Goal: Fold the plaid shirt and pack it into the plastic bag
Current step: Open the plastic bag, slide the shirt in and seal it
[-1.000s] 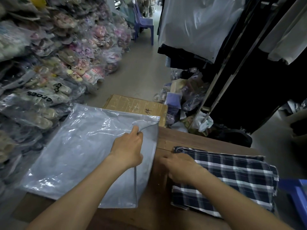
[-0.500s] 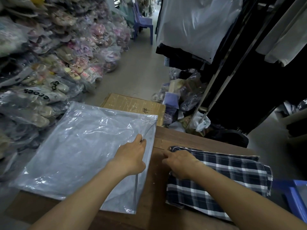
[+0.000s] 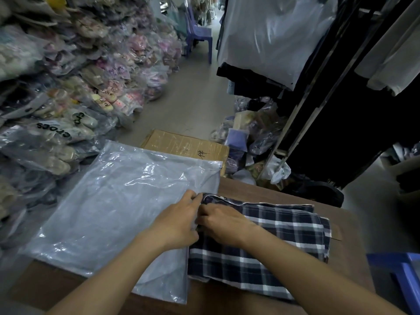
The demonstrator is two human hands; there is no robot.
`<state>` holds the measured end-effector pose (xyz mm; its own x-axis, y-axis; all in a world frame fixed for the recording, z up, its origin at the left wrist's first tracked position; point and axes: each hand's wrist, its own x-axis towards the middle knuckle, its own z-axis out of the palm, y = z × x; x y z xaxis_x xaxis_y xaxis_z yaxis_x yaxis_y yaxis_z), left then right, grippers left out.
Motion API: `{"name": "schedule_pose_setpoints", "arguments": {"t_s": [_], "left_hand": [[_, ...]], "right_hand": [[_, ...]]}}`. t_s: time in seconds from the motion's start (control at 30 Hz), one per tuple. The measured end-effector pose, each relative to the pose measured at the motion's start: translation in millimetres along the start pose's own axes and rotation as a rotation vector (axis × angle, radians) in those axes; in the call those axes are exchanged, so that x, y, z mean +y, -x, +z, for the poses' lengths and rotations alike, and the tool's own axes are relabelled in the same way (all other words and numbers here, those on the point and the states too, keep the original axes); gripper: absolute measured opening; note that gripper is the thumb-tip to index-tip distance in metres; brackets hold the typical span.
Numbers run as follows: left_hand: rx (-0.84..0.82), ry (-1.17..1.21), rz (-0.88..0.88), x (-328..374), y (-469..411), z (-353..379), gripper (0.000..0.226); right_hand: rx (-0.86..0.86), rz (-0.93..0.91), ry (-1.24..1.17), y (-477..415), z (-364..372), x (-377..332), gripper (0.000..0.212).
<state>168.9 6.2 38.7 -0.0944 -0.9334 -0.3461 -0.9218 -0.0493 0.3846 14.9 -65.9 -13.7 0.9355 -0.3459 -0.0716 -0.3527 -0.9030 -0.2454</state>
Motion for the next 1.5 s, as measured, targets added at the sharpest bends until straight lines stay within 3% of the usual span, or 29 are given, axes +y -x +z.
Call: {"name": "schedule_pose_setpoints", "arguments": {"t_s": [0.07,0.2,0.3,0.37,0.43,0.5,0.53,0.63,0.73,0.9,1.1,1.17,1.27,1.33,1.37,1.43,1.5], "left_hand": [[0.001,0.028,0.016,2.9,1.4,0.8,0.079],[0.039,0.078,0.0,1.8,-2.3,4.2,0.089],[0.012,0.117,-0.058,-1.5,-5.0,7.5,0.092],[-0.002,0.124,-0.102,-3.5,-6.2,11.0,0.092],[-0.015,0.11,-0.113,-2.9,-6.8,15.1,0.092],[-0.032,0.127,-0.093,-0.5,-7.8,19.7,0.089],[-0.034,0.137,-0.078,1.2,-8.8,22.1,0.088],[-0.033,0.137,-0.076,5.8,-12.2,25.8,0.09],[-0.051,0.144,-0.074,10.4,-13.8,26.0,0.089],[-0.083,0.151,-0.073,23.1,-13.5,27.1,0.094],[-0.081,0.151,-0.082,28.0,-17.6,29.1,0.097],[-0.089,0.175,-0.096,26.4,-18.4,25.9,0.099],[-0.098,0.209,-0.109,27.8,-19.3,23.4,0.099],[-0.094,0.224,-0.116,29.7,-21.8,23.7,0.1],[-0.095,0.227,-0.118,31.0,-23.3,23.9,0.101],[-0.104,0.225,-0.129,33.4,-26.4,24.2,0.101],[-0.113,0.219,-0.133,35.8,-28.0,23.8,0.101]], "right_hand": [[0.047,0.033,0.03,-6.2,0.9,2.0,0.016],[0.158,0.135,0.028,-19.2,11.1,-0.3,0.039],[0.057,0.182,-0.069,-24.7,22.0,-4.4,0.057],[0.007,0.184,-0.133,-16.2,18.4,-3.9,0.056],[0.153,0.221,-0.188,0.1,10.0,5.1,0.042],[0.288,0.401,-0.174,21.2,2.2,24.3,0.034],[0.269,0.533,-0.144,33.0,-1.2,36.8,0.038],[-0.04,0.834,-0.147,57.4,-3.3,71.9,0.063],[-0.131,0.818,-0.195,56.6,3.4,88.9,0.064],[0.068,0.839,-0.297,23.6,1.2,66.8,0.035],[0.145,0.761,-0.548,-12.6,-0.5,44.4,0.042],[0.207,0.843,-0.473,3.4,-9.6,54.6,0.045],[0.209,1.12,-0.367,52.8,-20.4,75.0,0.064],[0.078,1.283,-0.531,83.6,-29.9,78.3,0.085],[0.031,1.326,-0.666,95.1,-30.8,79.0,0.085],[-0.027,1.353,-0.918,110.9,-33.4,72.5,0.056],[-0.019,1.383,-1.008,119.7,-29.8,68.8,0.055]]}}
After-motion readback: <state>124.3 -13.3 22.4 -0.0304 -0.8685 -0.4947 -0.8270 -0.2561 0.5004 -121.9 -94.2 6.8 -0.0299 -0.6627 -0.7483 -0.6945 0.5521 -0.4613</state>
